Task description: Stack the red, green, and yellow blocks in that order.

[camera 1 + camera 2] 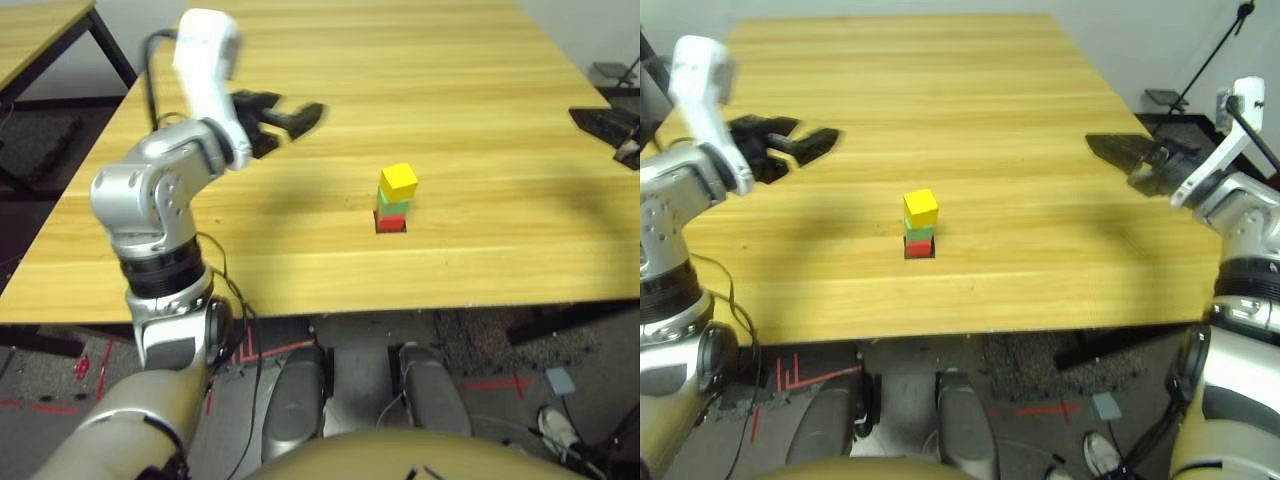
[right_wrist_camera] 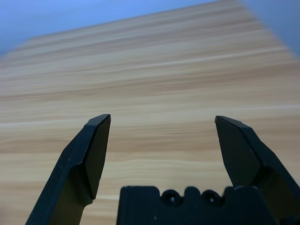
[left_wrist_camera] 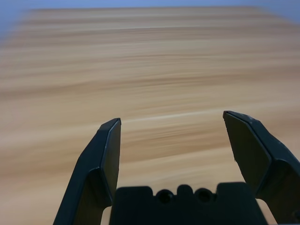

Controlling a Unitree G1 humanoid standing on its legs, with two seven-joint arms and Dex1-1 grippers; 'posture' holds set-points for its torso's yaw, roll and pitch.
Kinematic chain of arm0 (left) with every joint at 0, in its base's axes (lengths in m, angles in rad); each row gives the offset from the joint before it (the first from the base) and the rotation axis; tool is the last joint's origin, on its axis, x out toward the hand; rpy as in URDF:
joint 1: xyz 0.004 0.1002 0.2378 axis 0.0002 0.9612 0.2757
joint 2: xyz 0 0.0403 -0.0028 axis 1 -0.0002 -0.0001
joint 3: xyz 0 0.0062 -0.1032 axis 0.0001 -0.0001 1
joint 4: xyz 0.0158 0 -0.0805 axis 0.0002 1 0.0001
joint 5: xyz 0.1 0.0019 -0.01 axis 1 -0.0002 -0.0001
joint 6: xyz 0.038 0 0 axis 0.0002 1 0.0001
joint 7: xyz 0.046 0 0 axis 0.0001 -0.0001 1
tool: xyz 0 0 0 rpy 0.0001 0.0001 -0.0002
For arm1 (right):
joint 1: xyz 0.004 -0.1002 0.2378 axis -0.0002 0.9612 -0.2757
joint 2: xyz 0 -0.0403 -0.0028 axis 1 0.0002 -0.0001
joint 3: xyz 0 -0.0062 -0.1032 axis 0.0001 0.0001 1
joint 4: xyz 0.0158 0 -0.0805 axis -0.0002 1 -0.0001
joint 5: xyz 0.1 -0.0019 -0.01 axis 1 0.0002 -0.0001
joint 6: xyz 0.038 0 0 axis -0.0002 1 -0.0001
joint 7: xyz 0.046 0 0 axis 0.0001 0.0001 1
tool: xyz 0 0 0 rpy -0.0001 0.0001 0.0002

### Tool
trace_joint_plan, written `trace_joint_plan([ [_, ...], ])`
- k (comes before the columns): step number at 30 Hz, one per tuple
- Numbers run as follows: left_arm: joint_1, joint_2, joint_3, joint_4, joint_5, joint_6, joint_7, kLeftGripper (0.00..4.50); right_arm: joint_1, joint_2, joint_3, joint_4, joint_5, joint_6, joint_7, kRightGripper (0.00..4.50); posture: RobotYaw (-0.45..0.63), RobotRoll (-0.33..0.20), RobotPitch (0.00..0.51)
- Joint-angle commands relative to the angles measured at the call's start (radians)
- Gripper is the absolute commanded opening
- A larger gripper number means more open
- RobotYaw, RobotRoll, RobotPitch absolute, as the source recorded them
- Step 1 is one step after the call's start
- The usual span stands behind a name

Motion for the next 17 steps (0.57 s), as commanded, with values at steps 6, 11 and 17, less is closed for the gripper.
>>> trace_joint_plan([
  [6, 0.099, -0.069, -0.053, 0.161, 0.037, -0.465, 0.123, 4.45, -0.045, 0.033, -0.037, 0.179, -0.07, -0.271, -0.129, 4.5, 0.2, -0.137, 0.095],
  [11, 0.132, -0.058, -0.066, 0.229, 0.033, -0.576, 0.159, 4.45, -0.021, 0.025, -0.044, 0.204, -0.095, -0.31, -0.147, 4.5, 0.2, -0.138, 0.09],
  [17, 0.142, -0.03, -0.068, 0.317, 0.043, -0.674, 0.204, 4.45, -0.009, 0.05, -0.038, 0.206, -0.119, -0.323, -0.15, 4.5, 0.2, -0.133, 0.091],
])
